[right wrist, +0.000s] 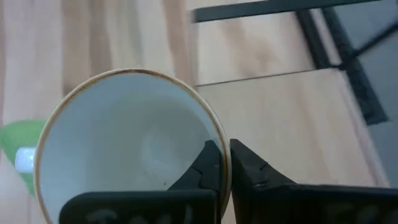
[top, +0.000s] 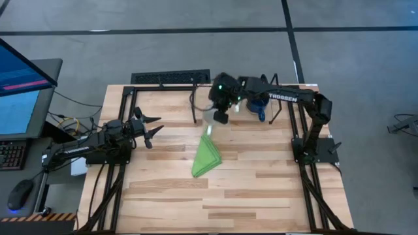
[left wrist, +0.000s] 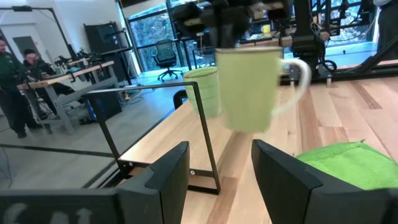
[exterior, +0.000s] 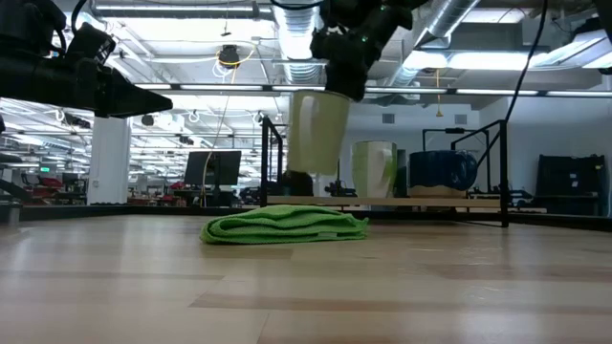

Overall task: Stack small to large cups/mugs on shelf
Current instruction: Put the light green mug on the shelf

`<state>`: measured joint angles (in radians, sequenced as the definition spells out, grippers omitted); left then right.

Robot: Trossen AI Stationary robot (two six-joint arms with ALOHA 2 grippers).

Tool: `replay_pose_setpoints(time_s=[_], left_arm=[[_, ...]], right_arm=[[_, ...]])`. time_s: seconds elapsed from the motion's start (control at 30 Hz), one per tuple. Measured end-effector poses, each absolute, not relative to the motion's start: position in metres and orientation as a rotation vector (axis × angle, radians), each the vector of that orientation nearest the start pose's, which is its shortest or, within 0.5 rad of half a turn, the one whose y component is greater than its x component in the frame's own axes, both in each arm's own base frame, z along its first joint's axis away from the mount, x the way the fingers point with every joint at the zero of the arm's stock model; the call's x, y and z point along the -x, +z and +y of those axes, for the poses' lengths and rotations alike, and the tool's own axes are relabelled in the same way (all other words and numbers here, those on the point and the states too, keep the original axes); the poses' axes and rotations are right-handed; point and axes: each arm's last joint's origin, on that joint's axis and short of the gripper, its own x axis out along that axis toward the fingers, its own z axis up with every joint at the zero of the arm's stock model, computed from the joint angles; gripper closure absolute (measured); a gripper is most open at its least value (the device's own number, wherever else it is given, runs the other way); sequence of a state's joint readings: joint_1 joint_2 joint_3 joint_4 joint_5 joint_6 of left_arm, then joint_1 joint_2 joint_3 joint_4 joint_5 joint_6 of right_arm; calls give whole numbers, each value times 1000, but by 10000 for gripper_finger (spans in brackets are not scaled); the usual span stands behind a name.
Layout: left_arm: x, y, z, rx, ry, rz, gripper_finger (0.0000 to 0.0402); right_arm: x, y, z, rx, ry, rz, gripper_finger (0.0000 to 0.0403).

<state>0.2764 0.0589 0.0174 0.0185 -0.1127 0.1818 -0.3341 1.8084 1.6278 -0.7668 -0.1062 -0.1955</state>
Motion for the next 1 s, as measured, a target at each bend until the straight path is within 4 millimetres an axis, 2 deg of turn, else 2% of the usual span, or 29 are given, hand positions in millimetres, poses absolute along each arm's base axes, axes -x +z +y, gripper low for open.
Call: replay_pose_setpoints(time_s=[0.13, 0.33, 0.63, 1.0], left_arm=[[-96, 167, 30, -172, 386, 57, 235], [-96, 167, 30, -168, 386, 57, 235], [-96, 167, 30, -168, 386, 56, 235], [-96, 167, 30, -157, 386, 54, 235]], right_arm=[[-359, 309, -145, -47, -160, 957, 378], [-348, 316, -172, -95, -113, 899, 378], [-350, 318, -177, 11, -82, 863, 378], [-347, 318, -187, 23, -103, 851, 378]])
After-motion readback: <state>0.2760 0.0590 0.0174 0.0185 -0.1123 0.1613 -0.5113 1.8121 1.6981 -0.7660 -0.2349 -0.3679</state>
